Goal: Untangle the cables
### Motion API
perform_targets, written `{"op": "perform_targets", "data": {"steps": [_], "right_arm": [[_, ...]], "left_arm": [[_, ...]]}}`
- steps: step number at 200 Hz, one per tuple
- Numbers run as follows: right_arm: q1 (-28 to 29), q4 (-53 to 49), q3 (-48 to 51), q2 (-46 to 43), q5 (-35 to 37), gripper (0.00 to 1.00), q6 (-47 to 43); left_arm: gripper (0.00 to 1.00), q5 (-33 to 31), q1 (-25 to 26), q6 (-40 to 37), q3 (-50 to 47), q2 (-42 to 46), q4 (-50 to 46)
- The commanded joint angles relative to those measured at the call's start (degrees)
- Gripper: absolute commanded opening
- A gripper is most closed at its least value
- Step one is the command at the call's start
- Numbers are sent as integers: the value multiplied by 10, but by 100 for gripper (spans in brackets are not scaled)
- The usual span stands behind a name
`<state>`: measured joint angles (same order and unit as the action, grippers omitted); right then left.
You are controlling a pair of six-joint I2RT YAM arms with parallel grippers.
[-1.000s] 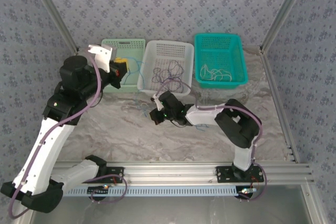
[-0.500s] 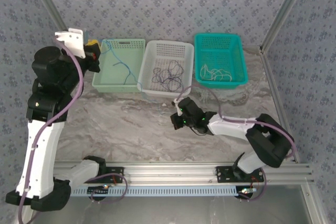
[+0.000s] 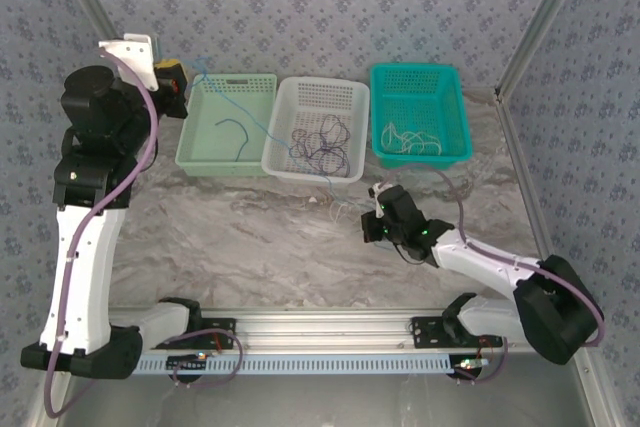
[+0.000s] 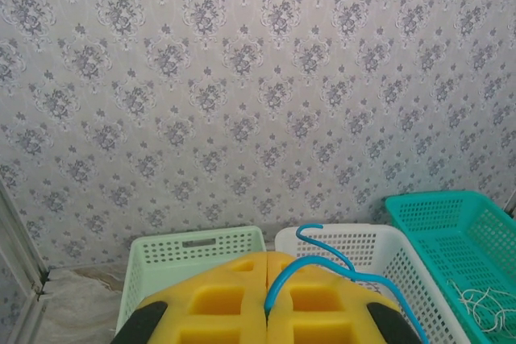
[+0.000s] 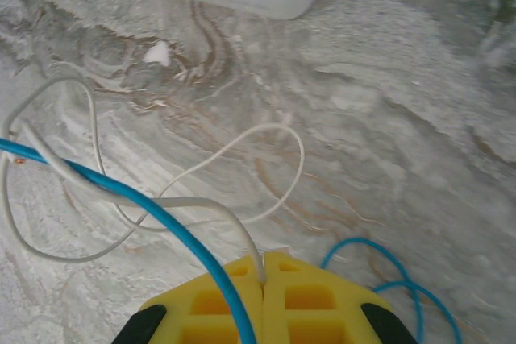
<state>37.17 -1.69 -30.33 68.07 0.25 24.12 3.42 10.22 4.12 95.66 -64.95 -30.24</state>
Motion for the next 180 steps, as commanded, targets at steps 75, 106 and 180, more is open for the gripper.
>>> {"op": "perform_targets", "data": {"steps": [75,106,180], "right_arm": [[-44,-108,-25,-64,-106,12,-44],[-45,-128,-23,-69,-95,43,-48],[-31,-86,-37,-35,-80,63,-57]], "left_arm": [[0,124,20,81,-143,49,59],[0,135,59,79,-158,59,55],[0,145,65,83,-164,69,61]]}}
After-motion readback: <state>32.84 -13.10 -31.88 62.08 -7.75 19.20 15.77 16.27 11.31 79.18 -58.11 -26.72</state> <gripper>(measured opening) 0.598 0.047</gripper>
